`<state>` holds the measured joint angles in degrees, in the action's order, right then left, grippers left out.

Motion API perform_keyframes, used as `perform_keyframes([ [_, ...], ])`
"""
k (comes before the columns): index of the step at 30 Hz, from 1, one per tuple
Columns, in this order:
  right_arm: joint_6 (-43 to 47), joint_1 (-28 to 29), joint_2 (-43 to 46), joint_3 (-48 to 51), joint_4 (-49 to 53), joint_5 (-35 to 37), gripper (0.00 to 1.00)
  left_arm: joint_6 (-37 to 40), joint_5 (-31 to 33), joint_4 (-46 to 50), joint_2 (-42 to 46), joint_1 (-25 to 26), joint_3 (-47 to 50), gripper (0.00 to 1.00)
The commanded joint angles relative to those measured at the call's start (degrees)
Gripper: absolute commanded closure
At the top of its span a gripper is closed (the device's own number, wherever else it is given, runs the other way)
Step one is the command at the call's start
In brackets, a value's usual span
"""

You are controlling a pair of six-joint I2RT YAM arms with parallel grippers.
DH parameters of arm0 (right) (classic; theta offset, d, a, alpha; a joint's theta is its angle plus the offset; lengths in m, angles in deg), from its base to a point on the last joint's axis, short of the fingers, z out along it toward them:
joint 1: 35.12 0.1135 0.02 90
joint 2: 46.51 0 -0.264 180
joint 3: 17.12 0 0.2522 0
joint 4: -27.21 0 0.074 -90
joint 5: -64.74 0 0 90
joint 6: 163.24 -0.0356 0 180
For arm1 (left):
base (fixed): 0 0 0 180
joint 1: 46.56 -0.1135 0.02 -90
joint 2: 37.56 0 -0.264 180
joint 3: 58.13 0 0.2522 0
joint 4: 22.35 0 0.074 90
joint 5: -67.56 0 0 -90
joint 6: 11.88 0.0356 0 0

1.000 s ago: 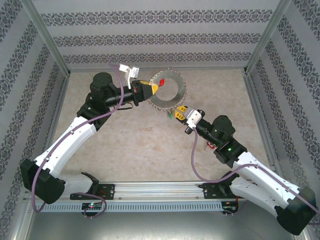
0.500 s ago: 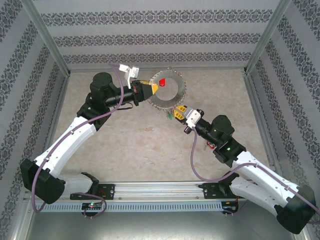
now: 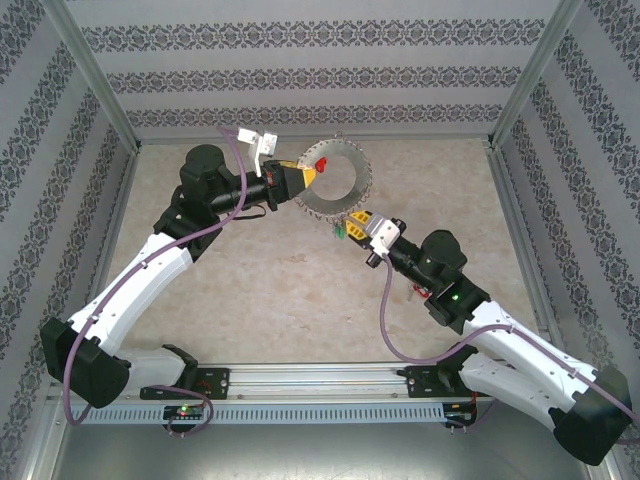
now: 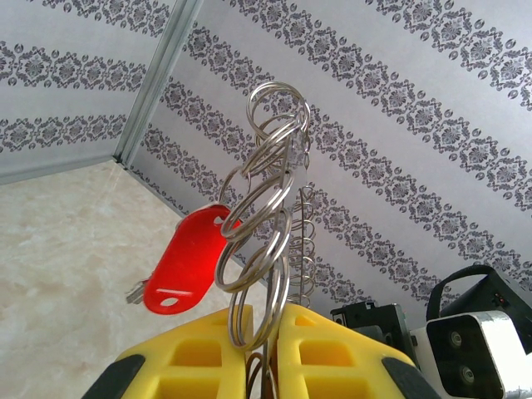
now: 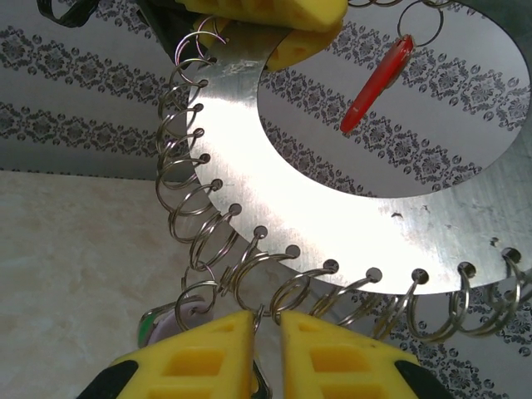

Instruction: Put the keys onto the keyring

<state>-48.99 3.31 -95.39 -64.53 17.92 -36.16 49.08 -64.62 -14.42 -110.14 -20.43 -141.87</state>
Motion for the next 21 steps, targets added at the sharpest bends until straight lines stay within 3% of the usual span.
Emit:
perform_keyframes([
  [1,-0.17,0.76,-0.34,-1.77,-3.13,1.95,0.82,-0.93,-0.02,-4.11,1.82,-0.64,0.35,1.0],
  [21,-0.24,0.83,-2.36,-2.21,-4.04,6.65,0.83,-1.02,0.07,-4.37,1.74,-0.67,0.73,1.0],
])
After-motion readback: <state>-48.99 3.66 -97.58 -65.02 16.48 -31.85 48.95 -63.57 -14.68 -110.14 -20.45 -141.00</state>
